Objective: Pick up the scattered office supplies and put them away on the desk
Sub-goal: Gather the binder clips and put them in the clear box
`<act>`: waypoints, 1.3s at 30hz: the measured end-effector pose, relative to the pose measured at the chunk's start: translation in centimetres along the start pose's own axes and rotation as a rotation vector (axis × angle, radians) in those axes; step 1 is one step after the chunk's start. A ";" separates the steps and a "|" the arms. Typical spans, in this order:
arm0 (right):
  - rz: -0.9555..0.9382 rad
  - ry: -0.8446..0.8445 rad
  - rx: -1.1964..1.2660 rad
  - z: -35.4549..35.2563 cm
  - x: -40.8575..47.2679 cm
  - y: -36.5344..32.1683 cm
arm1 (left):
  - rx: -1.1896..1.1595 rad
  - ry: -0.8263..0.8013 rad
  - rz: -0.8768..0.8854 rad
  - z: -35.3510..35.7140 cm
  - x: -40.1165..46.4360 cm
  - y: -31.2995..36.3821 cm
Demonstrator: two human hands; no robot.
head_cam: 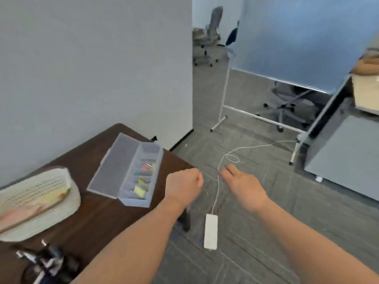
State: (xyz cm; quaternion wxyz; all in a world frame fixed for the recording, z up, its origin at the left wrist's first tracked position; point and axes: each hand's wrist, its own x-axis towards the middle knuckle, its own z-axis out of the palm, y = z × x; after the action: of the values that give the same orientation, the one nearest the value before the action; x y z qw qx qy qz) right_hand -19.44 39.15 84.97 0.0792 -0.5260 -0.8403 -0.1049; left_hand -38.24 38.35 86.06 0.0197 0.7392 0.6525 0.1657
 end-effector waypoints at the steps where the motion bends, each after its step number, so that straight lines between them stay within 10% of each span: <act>1: -0.048 0.024 0.011 -1.0 3.0 -2.1 | 0.027 -0.020 -0.064 -2.1 0.4 -2.4; 9: -0.354 0.087 0.206 -3.0 18.2 -16.2 | -0.057 0.049 -0.564 -8.0 0.1 -16.7; 22: -0.768 -0.323 0.411 8.5 29.3 -19.1 | -0.054 -0.040 -0.965 0.1 4.2 -18.9; 39: -1.083 -0.374 0.432 13.7 32.6 -16.3 | -0.088 0.059 -0.872 4.6 4.4 -19.1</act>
State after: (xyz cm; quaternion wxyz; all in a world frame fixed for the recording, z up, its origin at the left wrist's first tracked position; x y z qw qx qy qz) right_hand -48.58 64.07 78.17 -0.0292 -0.0055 -0.9902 0.1366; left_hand -54.86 46.35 77.97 0.1006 0.3878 0.8962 0.1906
